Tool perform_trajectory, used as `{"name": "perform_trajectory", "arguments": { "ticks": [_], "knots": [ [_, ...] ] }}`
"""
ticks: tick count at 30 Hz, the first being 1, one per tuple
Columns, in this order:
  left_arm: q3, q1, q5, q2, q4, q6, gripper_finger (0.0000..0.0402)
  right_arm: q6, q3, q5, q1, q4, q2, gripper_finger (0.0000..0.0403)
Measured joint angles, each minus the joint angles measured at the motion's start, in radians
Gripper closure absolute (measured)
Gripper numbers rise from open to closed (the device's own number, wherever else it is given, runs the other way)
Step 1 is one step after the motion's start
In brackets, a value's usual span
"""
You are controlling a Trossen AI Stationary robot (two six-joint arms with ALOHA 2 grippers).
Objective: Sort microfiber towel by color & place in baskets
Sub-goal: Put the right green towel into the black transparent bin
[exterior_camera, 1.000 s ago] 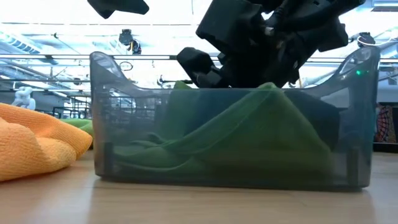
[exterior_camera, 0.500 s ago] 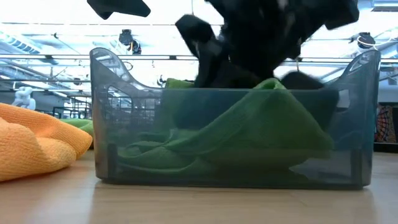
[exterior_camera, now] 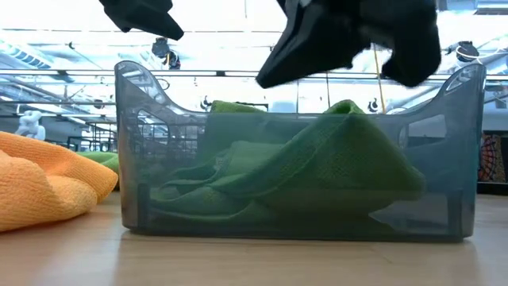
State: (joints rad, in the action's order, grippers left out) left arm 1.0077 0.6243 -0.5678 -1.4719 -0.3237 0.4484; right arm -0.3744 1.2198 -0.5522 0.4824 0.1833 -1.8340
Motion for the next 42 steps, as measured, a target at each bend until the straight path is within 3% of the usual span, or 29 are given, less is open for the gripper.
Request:
{"name": "perform_trajectory", "arguments": {
  "ticks": [5, 11, 31, 42],
  "knots": [
    [0.000, 0.000, -0.025, 0.000, -0.001, -0.001, 0.0162, 0.179, 0.000, 0.015, -0.027, 0.047, 0.004, 0.0403],
    [0.000, 0.003, -0.040, 0.000, -0.001, -0.001, 0.0162, 0.269, 0.000, 0.128, -0.056, 0.020, -0.067, 0.0403],
    [-0.002, 0.005, -0.115, 0.000, 0.000, 0.014, 0.0162, 0.253, 0.000, 0.252, -0.049, -0.053, -0.170, 0.0403],
    [-0.123, 0.005, -0.149, 0.000, 0.026, 0.115, 0.0162, 0.245, 0.003, 0.271, -0.049, -0.076, -0.213, 0.0403]
  ]
}}
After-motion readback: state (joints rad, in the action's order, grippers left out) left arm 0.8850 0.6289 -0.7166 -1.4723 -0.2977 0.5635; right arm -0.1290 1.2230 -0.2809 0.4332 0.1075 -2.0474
